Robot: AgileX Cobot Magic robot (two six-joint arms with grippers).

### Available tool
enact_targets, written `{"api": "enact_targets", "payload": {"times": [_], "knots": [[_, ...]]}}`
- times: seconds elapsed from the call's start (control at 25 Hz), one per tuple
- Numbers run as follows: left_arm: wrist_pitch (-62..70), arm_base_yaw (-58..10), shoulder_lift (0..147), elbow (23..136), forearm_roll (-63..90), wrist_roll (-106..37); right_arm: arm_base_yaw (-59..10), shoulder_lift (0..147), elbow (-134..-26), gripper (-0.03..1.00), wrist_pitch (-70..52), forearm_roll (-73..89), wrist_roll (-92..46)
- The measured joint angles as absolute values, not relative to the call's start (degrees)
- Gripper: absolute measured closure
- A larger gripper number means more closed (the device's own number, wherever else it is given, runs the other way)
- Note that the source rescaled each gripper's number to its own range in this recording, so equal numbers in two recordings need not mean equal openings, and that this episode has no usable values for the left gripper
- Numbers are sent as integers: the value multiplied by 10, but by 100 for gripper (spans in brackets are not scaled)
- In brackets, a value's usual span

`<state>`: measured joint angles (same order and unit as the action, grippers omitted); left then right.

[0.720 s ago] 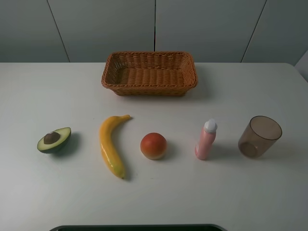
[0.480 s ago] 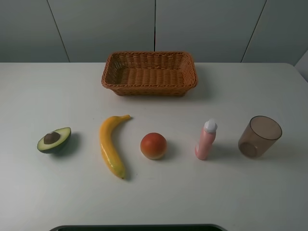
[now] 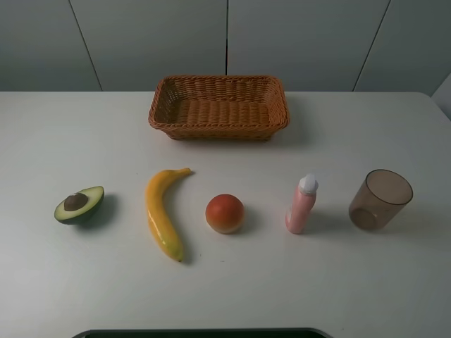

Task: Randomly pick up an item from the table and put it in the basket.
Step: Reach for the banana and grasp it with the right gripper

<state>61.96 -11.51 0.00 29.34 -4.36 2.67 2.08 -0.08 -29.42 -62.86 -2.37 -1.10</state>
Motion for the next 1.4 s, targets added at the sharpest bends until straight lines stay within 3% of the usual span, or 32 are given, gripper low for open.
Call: {"api": "enact_targets", "payload": {"times": [1.4], "knots": [[620, -115, 0, 293, -44, 27, 21, -1, -294, 0, -629, -22, -11]]}}
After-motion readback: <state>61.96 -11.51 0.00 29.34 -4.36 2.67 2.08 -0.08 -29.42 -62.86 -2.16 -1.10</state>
